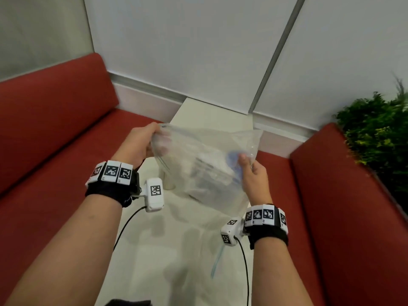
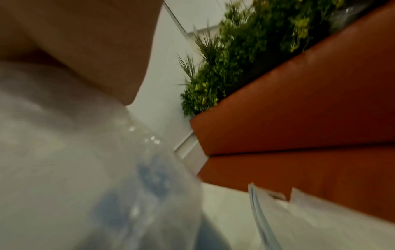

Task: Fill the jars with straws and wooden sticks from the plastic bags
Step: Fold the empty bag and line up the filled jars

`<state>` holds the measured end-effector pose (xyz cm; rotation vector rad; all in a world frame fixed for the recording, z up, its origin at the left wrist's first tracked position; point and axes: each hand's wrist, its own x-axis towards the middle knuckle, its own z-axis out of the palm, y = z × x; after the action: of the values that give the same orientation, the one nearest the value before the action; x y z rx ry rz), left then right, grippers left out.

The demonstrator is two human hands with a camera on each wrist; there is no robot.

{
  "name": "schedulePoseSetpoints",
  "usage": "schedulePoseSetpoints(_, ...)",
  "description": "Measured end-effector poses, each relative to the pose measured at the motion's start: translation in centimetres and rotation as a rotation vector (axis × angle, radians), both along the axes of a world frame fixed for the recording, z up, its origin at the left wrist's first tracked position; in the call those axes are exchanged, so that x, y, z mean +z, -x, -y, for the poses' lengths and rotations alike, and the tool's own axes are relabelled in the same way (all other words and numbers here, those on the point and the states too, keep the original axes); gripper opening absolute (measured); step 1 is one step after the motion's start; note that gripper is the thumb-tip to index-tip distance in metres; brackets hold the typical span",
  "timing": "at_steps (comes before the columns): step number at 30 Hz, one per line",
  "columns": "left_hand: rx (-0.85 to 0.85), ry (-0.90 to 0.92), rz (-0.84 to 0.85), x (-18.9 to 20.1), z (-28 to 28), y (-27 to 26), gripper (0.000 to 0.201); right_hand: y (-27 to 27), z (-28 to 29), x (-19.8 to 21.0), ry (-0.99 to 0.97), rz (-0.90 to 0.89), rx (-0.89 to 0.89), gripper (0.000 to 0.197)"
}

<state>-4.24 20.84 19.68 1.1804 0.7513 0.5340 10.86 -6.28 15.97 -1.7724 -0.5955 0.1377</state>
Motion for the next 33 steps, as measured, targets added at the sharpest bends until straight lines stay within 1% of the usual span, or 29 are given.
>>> schedulePoseSetpoints(1, -0.049, -0.046, -0.062, 0.0, 0.0, -0.4, 0.029, -0.2, 0.4, 0.2, 0.003, -0.012, 0.016, 0.042)
schedulePoseSetpoints(2, -0.064, -0.111, -0.105, -0.2, 0.1, -0.9, 0.027, -0.2, 0.7, 0.3, 0.006, -0.012, 0.045, 0.044)
schedulePoseSetpoints(4, -0.056, -0.259, -0.12, -0.6, 0.5, -1.8, 0.027, -0.5, 1.2, 0.6, 0.016, 0.014, 0.078, 0.049)
schedulePoseSetpoints(6, -0.092, -0.433, -0.169, -1.0, 0.7, -2.3, 0.036, -1.0, 1.7, 0.7, -0.011, 0.029, 0.078, 0.056)
schedulePoseSetpoints(7, -0.125, -0.528, -0.226, -1.1, 0.6, -2.3, 0.043, -1.2, 2.0, 0.8, -0.028, 0.035, 0.071, 0.06)
schedulePoseSetpoints(9, -0.195, -0.743, -0.388, -1.2, 0.1, -2.4, 0.054, -1.3, 2.4, 1.0, -0.07, 0.028, 0.03, 0.054)
schedulePoseSetpoints(10, -0.206, -0.823, -0.462, -1.2, -0.1, -2.5, 0.056, -1.3, 2.7, 1.1, -0.083, 0.02, 0.008, 0.053)
schedulePoseSetpoints(11, -0.198, -0.846, -0.494, -1.2, -0.1, -2.7, 0.055, -1.4, 2.9, 1.2, -0.09, 0.013, -0.009, 0.053)
schedulePoseSetpoints(12, -0.171, -0.783, -0.466, -1.1, -0.1, -3.1, 0.052, -1.5, 3.1, 1.2, -0.101, 0.001, -0.029, 0.054)
schedulePoseSetpoints(13, -0.134, -0.603, -0.364, -1.0, 0.1, -3.4, 0.048, -1.6, 3.3, 1.2, -0.118, -0.022, -0.051, 0.055)
schedulePoseSetpoints(15, -0.122, -0.02, -0.027, -0.3, 1.2, -4.0, 0.041, -1.6, 3.4, 0.9, -0.141, -0.105, -0.097, 0.057)
schedulePoseSetpoints(16, -0.169, 0.229, 0.164, 0.0, 1.9, -4.1, 0.043, -1.5, 3.2, 0.9, -0.157, -0.145, -0.124, 0.057)
schedulePoseSetpoints(17, -0.264, 0.383, 0.336, 0.1, 2.4, -4.1, 0.051, -1.4, 2.9, 0.9, -0.185, -0.183, -0.154, 0.054)
schedulePoseSetpoints(18, -0.389, 0.444, 0.457, 0.0, 2.9, -4.1, 0.067, -1.3, 2.5, 1.0, -0.231, -0.229, -0.197, 0.048)
schedulePoseSetpoints(19, -0.53, 0.427, 0.508, -0.3, 3.1, -4.0, 0.082, -1.3, 2.1, 1.3, -0.277, -0.282, -0.254, 0.046)
schedulePoseSetpoints(20, -0.684, 0.349, 0.477, -0.5, 3.4, -3.8, 0.09, -1.4, 1.9, 1.5, -0.302, -0.334, -0.316, 0.049)
schedulePoseSetpoints(21, -0.824, 0.214, 0.382, -0.8, 3.7, -3.4, 0.089, -1.6, 1.8, 1.7, -0.307, -0.379, -0.375, 0.053)
schedulePoseSetpoints(22, -0.933, 0.05, 0.271, -1.1, 4.0, -3.2, 0.079, -1.9, 1.7, 1.9, -0.299, -0.417, -0.42, 0.056)
schedulePoseSetpoints(23, -0.987, -0.084, 0.186, -1.4, 4.3, -3.1, 0.065, -2.0, 1.7, 2.1, -0.306, -0.443, -0.433, 0.056)
schedulePoseSetpoints(24, -0.962, -0.154, 0.146, -1.5, 4.5, -3.2, 0.053, -2.0, 1.6, 2.4, -0.313, -0.469, -0.409, 0.056)
schedulePoseSetpoints(25, -0.868, -0.164, 0.149, -1.3, 4.9, -3.4, 0.042, -1.8, 1.3, 2.5, -0.318, -0.499, -0.359, 0.061)
schedulePoseSetpoints(26, -0.734, -0.16, 0.181, -1.1, 5.3, -3.7, 0.034, -1.6, 1.0, 2.7, -0.314, -0.554, -0.303, 0.065)
schedulePoseSetpoints(27, -0.602, -0.159, 0.22, -0.7, 5.8, -4.1, 0.027, -1.3, 0.6, 2.6, -0.323, -0.655, -0.235, 0.066)
schedulePoseSetpoints(29, -0.409, -0.212, 0.236, 0.2, 6.5, -4.8, 0.023, -0.3, -0.3, 2.3, -0.364, -0.905, -0.07, 0.06)
schedulePoseSetpoints(30, -0.349, -0.255, 0.219, 0.4, 6.8, -5.1, 0.024, 0.2, -0.7, 1.9, -0.389, -0.987, -0.016, 0.053)
schedulePoseSetpoints(31, -0.313, -0.296, 0.198, 0.6, 7.0, -5.3, 0.025, 0.7, -1.2, 1.6, -0.392, -1.015, -0.021, 0.043)
schedulePoseSetpoints(32, -0.294, -0.327, 0.182, 0.6, 7.2, -5.3, 0.026, 0.9, -1.6, 1.1, -0.361, -1.001, -0.063, 0.031)
schedulePoseSetpoints(33, -0.269, -0.353, 0.172, 0.6, 7.2, -5.3, 0.027, 0.9, -1.8, 0.5, -0.291, -0.927, -0.126, 0.022)
